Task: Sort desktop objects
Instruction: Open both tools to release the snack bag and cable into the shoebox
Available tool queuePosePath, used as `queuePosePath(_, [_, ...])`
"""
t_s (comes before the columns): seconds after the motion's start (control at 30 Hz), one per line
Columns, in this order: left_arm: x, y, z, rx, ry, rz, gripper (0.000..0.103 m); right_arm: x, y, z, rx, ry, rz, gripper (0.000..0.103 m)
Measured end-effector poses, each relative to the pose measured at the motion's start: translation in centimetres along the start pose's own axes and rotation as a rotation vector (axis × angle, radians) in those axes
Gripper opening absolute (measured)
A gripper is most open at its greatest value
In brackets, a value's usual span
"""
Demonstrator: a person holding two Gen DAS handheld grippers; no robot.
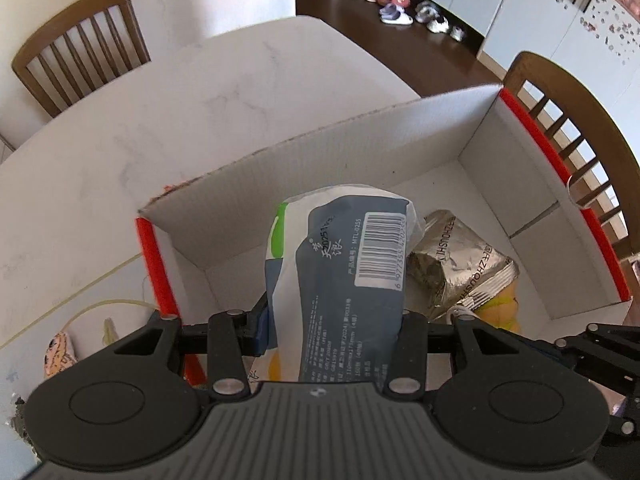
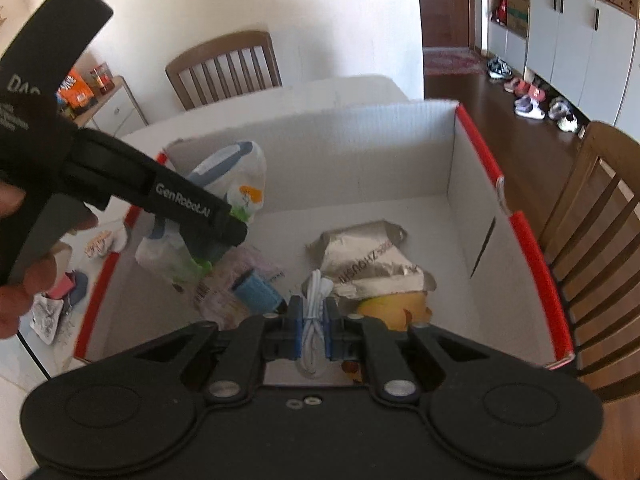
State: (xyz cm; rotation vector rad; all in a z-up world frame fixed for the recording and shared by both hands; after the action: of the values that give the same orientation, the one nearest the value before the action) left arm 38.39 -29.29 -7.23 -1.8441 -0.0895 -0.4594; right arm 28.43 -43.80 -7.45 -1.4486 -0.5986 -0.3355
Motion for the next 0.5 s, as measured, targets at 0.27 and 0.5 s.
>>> queuePosePath(0.27, [-0.2, 1.3, -0.2, 0.002, 0.024, 0.050, 0.044, -0.4, 1.2, 0.7, -0.002, -0.041, 0.037, 0.009])
queuePosePath(0.5, [-0.3, 1.7, -0.5, -0.015, 0.047, 0.065, 0.055, -0.1, 1.8, 1.2, -0.001, -0.046, 0.054, 0.015])
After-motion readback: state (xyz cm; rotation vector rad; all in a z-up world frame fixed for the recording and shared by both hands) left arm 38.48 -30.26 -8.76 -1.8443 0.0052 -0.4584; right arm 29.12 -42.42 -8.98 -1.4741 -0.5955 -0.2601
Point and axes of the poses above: each gripper's, at about its wrist camera, not at the fingertips, and y roughly the way its jaws point, z to its left, x to its top, the point moved 3 cm from there along y, roughly the way its jaws point, and after that the axes turned 14 degrees about -x, right-handed, at the moved point
